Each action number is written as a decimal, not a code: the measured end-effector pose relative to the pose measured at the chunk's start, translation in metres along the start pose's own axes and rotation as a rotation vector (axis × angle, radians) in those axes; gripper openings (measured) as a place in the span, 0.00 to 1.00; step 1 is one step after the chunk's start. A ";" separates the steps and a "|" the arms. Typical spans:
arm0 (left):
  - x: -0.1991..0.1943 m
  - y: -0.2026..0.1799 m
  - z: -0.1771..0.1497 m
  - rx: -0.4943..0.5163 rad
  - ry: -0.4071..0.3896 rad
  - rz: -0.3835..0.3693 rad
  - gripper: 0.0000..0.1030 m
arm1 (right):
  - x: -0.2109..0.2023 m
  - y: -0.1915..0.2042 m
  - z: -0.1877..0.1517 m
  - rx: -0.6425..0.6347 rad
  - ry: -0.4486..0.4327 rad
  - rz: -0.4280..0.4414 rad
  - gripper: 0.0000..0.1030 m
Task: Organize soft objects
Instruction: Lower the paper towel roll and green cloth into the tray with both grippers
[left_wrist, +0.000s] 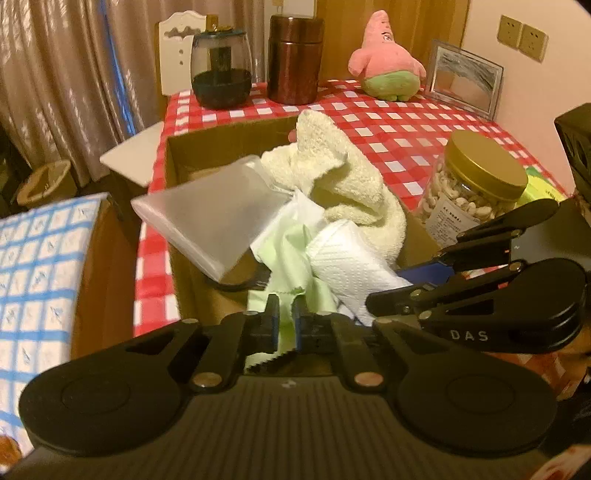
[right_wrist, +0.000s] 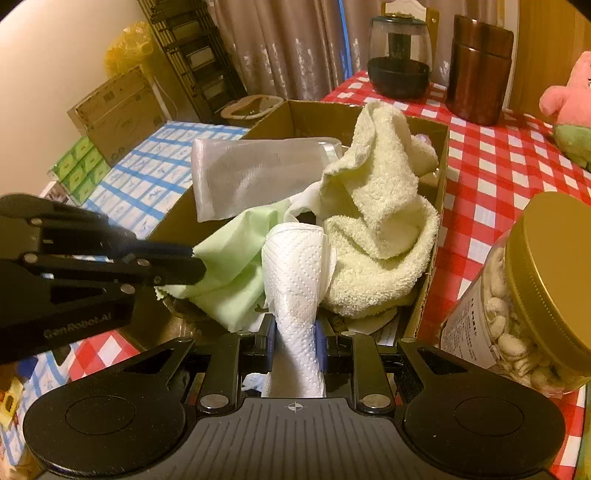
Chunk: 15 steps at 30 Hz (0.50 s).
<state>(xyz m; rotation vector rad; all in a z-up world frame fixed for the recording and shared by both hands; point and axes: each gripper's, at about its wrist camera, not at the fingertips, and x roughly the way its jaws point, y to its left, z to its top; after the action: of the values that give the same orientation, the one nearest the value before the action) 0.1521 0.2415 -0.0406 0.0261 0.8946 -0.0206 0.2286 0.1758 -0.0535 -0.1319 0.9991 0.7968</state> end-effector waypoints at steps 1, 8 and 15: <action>-0.002 0.000 0.002 0.017 -0.010 0.004 0.19 | -0.001 0.001 0.000 -0.001 -0.009 -0.003 0.21; -0.001 0.011 0.018 0.098 -0.057 0.062 0.37 | -0.002 0.004 0.005 -0.035 -0.055 -0.041 0.21; 0.024 0.015 0.034 0.174 -0.057 0.042 0.38 | 0.009 -0.001 0.005 -0.034 0.001 -0.046 0.21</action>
<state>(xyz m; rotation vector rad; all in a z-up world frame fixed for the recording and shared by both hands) 0.1935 0.2553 -0.0377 0.2055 0.8333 -0.0602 0.2354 0.1823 -0.0578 -0.1846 0.9803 0.7718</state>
